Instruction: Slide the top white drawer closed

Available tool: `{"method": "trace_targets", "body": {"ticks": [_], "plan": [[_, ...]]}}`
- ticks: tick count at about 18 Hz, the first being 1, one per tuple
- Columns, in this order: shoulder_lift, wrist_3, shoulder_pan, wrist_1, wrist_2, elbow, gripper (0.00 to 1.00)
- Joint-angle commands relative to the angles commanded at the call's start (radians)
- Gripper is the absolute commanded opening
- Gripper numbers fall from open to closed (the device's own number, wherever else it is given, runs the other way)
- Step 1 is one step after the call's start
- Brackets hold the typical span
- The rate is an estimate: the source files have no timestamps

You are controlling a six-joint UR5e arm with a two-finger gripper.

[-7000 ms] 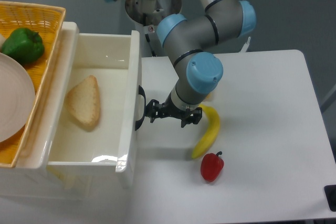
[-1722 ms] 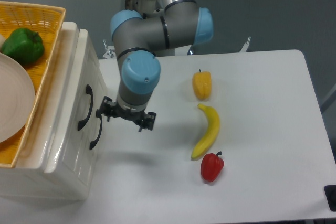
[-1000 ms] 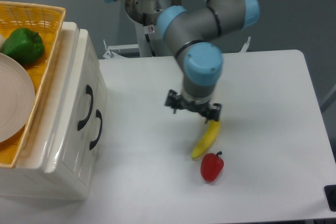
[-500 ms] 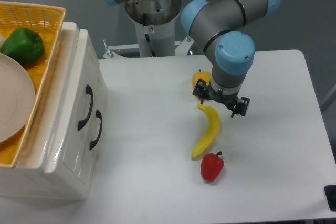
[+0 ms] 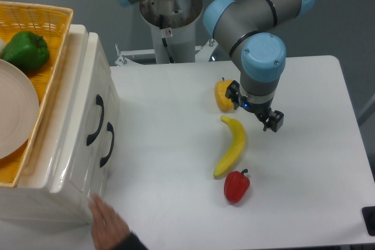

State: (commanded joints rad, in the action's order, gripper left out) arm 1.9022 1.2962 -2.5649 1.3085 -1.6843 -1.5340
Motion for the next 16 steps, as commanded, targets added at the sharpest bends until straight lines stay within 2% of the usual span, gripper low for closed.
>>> {"method": "trace_targets", "body": {"ticks": [11,16], "plan": [[-0.060,-0.005,0.025,0.040,0.017,-0.025,1.00],[-0.060,-0.018,0.009,0.035,0.084,-0.023,1.00]]}}
